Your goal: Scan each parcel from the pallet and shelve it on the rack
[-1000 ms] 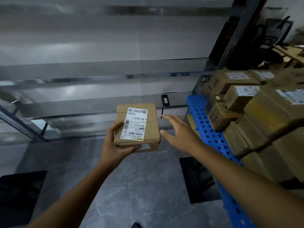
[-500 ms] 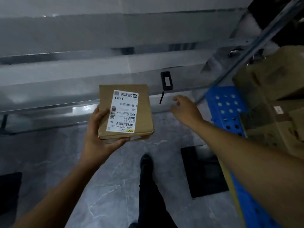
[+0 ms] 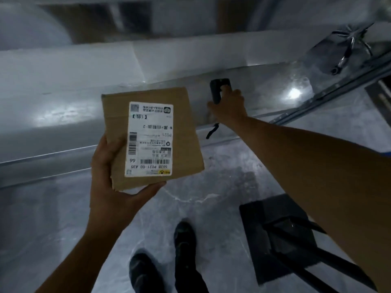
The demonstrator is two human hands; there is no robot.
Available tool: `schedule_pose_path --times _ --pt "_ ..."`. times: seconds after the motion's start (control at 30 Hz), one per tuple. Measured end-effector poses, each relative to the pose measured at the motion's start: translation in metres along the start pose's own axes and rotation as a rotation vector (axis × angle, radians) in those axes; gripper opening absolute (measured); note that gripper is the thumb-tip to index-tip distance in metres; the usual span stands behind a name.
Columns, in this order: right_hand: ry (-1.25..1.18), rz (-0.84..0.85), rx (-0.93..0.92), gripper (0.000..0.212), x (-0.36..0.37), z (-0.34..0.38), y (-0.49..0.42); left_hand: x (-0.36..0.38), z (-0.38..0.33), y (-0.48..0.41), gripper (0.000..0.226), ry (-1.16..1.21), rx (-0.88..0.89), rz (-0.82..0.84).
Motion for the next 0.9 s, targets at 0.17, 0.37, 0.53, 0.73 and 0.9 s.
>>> schedule_pose_path --times 0.17,0.37,0.53,0.73,0.9 --pt "0.035 0.034 0.23 0.094 0.036 -0.009 -0.068 -0.005 0.046 0.007 0.103 -0.064 -0.017 -0.112" --pt "0.241 -0.046 0.185 0.088 0.055 -0.023 -0.066 -0.007 0.059 0.015 0.104 -0.119 -0.048 -0.157" --pt "0.236 0.203 -0.007 0.098 0.037 -0.016 -0.025 -0.011 0.031 0.027 0.102 -0.085 -0.09 -0.156" --pt "-0.249 0.32 -0.07 0.061 0.028 0.031 0.103 -0.045 -0.027 0.06 0.103 -0.123 -0.106 -0.163" --pt "-0.451 0.393 0.043 0.068 -0.005 0.079 0.215 -0.101 -0.099 0.109 0.1 -0.127 -0.081 -0.242"
Point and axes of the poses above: each hand's wrist, its own y-axis away from the middle knuckle, its own x-axis out of the palm, z = x × y, the point moved 4 cm from there along -y, towards the middle knuckle, and after that the axes turned 11 degrees about y, right-handed, at the moved point
